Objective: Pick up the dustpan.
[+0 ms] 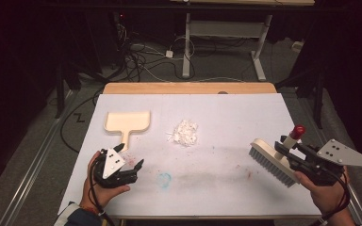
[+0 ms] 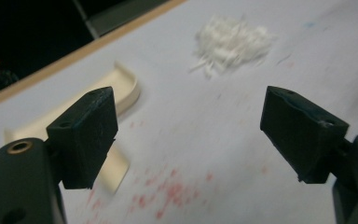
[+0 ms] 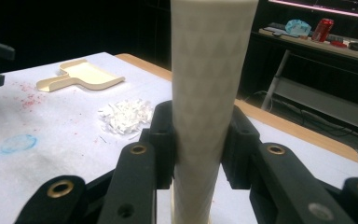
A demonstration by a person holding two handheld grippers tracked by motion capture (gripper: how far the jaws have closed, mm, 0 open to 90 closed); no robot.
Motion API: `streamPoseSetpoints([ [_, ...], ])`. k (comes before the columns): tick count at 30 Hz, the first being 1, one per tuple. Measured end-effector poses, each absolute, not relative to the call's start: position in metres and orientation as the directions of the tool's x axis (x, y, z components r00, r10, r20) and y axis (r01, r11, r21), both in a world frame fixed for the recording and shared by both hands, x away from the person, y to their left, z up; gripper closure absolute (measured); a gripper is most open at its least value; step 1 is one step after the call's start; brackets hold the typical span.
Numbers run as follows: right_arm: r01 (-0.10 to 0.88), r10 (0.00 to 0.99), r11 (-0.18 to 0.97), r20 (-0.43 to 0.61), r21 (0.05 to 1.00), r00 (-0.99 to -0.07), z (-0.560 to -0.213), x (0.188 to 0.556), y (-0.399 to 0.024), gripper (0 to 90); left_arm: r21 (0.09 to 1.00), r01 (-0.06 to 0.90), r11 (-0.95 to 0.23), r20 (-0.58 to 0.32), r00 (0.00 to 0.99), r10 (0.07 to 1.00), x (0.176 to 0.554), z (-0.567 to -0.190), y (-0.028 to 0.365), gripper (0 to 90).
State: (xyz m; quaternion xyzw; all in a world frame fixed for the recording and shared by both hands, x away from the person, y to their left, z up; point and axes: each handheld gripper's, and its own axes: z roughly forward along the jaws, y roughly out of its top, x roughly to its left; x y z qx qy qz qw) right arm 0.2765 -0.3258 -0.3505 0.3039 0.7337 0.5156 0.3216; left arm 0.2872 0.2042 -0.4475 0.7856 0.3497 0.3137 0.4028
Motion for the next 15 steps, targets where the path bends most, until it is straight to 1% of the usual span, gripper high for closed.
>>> streamPoseSetpoints([
  [3,0.114,0.778,0.284,-0.160,0.952,-0.607,-0.351,0.277,-0.326,70.3,0.844,0.359,-0.398,0.173,0.520,0.837,0.283,-0.455,0.219,18.6],
  [6,0.117,0.781,0.291,-0.165,0.949,-0.602,-0.351,0.277,-0.325,70.3,0.844,0.402,-0.355,0.122,0.501,0.857,0.281,-0.458,0.229,19.8],
  [10,0.117,0.778,0.301,-0.173,0.946,-0.604,-0.351,0.278,-0.322,70.3,0.814,0.464,-0.348,0.092,0.489,0.868,0.285,-0.464,0.233,19.8],
  [15,0.121,0.769,0.311,-0.175,0.943,-0.615,-0.353,0.279,-0.319,70.3,0.806,0.477,-0.350,0.088,0.488,0.869,0.288,-0.464,0.231,19.8],
])
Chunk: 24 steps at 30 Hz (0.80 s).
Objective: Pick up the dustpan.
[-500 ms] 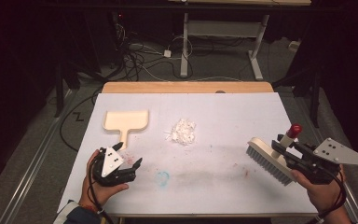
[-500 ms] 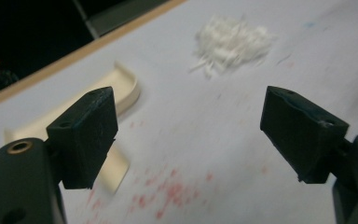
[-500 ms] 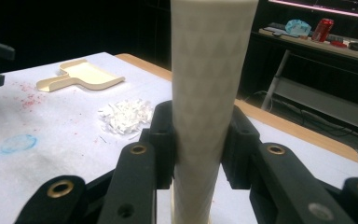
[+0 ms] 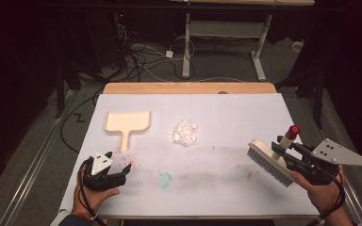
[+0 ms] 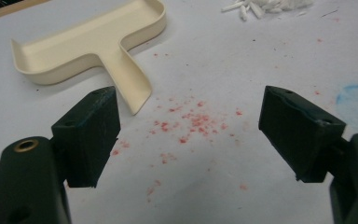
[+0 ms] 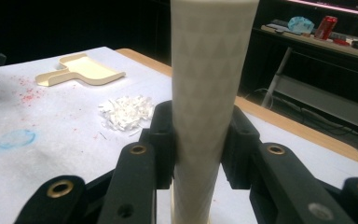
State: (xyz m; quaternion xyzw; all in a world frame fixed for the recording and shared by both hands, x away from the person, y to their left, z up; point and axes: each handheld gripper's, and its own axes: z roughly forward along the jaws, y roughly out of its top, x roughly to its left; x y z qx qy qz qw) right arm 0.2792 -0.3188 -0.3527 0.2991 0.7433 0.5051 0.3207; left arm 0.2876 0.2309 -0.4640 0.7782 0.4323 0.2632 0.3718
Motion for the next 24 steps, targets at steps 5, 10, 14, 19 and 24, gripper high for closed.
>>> streamPoseSetpoints([
  [5,0.134,0.770,0.316,-0.171,0.939,-0.615,-0.355,0.282,-0.318,70.3,0.786,0.510,-0.348,0.078,0.477,0.875,0.303,-0.465,0.223,20.3],
  [10,0.126,0.781,0.307,-0.174,0.943,-0.600,-0.356,0.283,-0.319,70.2,0.722,0.627,-0.291,0.017,0.405,0.914,0.344,-0.467,0.217,22.6],
  [14,0.133,0.783,0.310,-0.173,0.941,-0.598,-0.358,0.284,-0.318,70.3,0.690,0.668,-0.280,0.021,0.368,0.929,0.370,-0.474,0.213,24.1],
  [19,0.139,0.782,0.307,-0.166,0.942,-0.601,-0.359,0.285,-0.318,70.3,0.673,0.695,-0.252,0.047,0.300,0.953,0.394,-0.479,0.215,29.0],
  [24,0.145,0.781,0.313,-0.168,0.939,-0.602,-0.360,0.286,-0.317,70.2,0.666,0.715,-0.211,0.013,0.271,0.963,0.412,-0.484,0.218,33.8],
])
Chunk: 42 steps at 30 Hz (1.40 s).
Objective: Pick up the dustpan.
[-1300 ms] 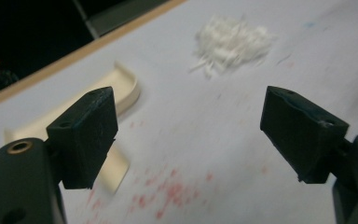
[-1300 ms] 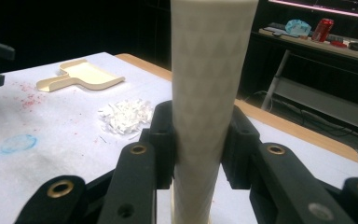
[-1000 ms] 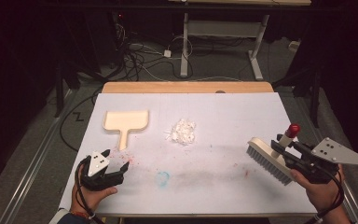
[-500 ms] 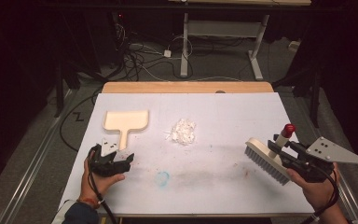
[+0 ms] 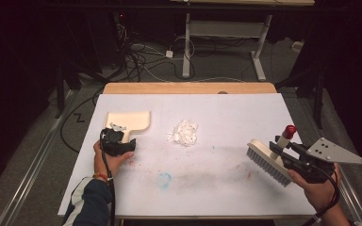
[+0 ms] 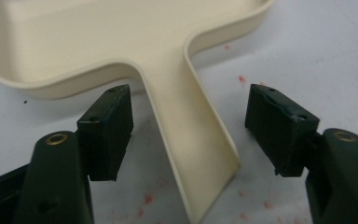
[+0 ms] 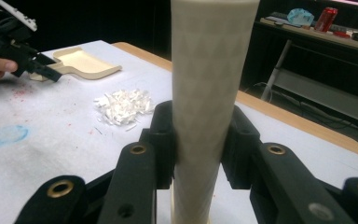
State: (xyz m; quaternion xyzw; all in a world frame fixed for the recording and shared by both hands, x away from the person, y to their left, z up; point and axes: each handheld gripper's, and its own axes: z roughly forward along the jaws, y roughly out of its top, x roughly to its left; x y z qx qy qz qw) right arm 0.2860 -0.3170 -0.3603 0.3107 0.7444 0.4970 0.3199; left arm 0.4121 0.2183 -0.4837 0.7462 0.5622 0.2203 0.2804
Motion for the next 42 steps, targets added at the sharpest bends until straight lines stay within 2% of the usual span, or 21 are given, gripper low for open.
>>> streamPoseSetpoints([
  [1,0.143,0.780,0.317,-0.171,0.938,-0.602,-0.361,0.286,-0.317,70.2,0.670,0.715,-0.198,0.011,0.256,0.966,0.415,-0.484,0.219,35.5],
  [3,0.145,0.778,0.319,-0.171,0.937,-0.605,-0.361,0.287,-0.316,70.2,0.677,0.722,-0.141,-0.050,0.236,0.970,0.423,-0.487,0.221,38.7],
  [6,0.150,0.778,0.318,-0.167,0.936,-0.605,-0.362,0.287,-0.315,70.2,0.684,0.718,-0.131,-0.043,0.219,0.975,0.428,-0.487,0.219,44.7],
  [12,0.155,0.778,0.319,-0.165,0.935,-0.606,-0.363,0.287,-0.315,70.2,0.684,0.713,-0.155,-0.013,0.224,0.974,0.429,-0.486,0.212,63.1],
  [24,0.156,0.785,0.308,-0.158,0.939,-0.599,-0.363,0.289,-0.320,70.3,0.685,0.705,-0.181,-0.030,0.276,0.961,0.425,-0.473,0.223,63.7],
  [31,0.161,0.790,0.307,-0.157,0.938,-0.593,-0.364,0.290,-0.322,70.3,0.649,0.665,-0.370,0.114,0.396,0.911,0.405,-0.445,0.214,63.7],
  [37,0.162,0.791,0.304,-0.154,0.939,-0.591,-0.364,0.290,-0.323,70.3,0.616,0.642,-0.457,0.126,0.492,0.861,0.383,-0.427,0.209,63.7],
  [42,0.167,0.793,0.307,-0.155,0.937,-0.589,-0.364,0.290,-0.322,70.3,0.591,0.629,-0.505,0.148,0.531,0.834,0.364,-0.420,0.204,63.7],
])
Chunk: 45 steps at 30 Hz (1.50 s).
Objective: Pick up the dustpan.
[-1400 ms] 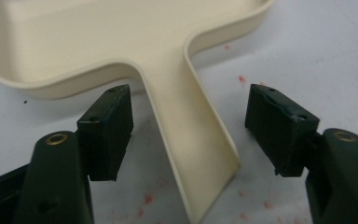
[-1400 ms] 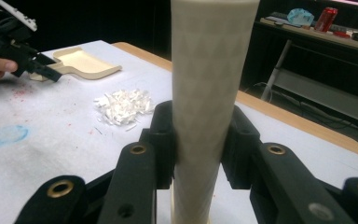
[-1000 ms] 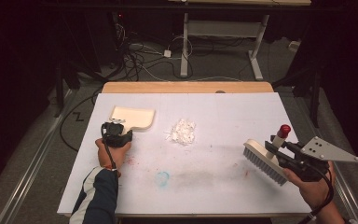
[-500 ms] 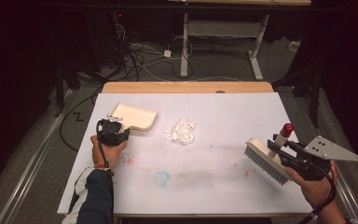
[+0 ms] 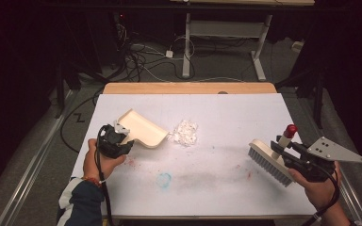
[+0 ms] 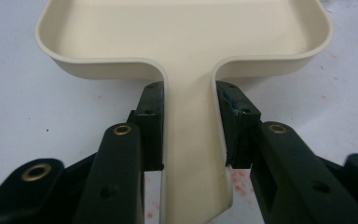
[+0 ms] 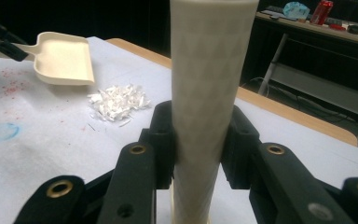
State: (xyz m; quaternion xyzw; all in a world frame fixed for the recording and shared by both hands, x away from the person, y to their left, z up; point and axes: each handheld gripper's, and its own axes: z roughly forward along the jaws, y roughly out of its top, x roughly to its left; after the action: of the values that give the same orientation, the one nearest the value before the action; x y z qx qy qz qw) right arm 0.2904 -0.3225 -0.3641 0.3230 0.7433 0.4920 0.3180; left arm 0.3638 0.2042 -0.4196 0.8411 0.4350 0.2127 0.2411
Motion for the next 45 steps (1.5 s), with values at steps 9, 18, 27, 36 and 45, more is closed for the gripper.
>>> streamPoseSetpoints([
  [9,0.168,0.791,0.311,-0.156,0.935,-0.592,-0.366,0.292,-0.321,70.3,0.525,0.611,-0.592,0.171,0.605,0.777,0.331,-0.422,0.202,63.6],
  [18,0.162,0.778,0.323,-0.164,0.932,-0.606,-0.369,0.294,-0.319,70.3,0.533,0.597,-0.600,0.151,0.630,0.762,0.308,-0.429,0.209,63.6],
  [27,0.186,0.783,0.325,-0.153,0.928,-0.603,-0.372,0.298,-0.318,70.3,0.539,0.604,-0.587,0.088,0.653,0.752,0.301,-0.440,0.215,63.6],
  [36,0.199,0.778,0.334,-0.150,0.922,-0.610,-0.374,0.300,-0.317,70.3,0.544,0.610,-0.576,0.050,0.662,0.748,0.302,-0.447,0.217,63.5],
  [45,0.194,0.777,0.327,-0.146,0.925,-0.612,-0.373,0.302,-0.313,70.3,0.524,0.617,-0.587,0.044,0.669,0.742,0.304,-0.452,0.217,63.6],
])
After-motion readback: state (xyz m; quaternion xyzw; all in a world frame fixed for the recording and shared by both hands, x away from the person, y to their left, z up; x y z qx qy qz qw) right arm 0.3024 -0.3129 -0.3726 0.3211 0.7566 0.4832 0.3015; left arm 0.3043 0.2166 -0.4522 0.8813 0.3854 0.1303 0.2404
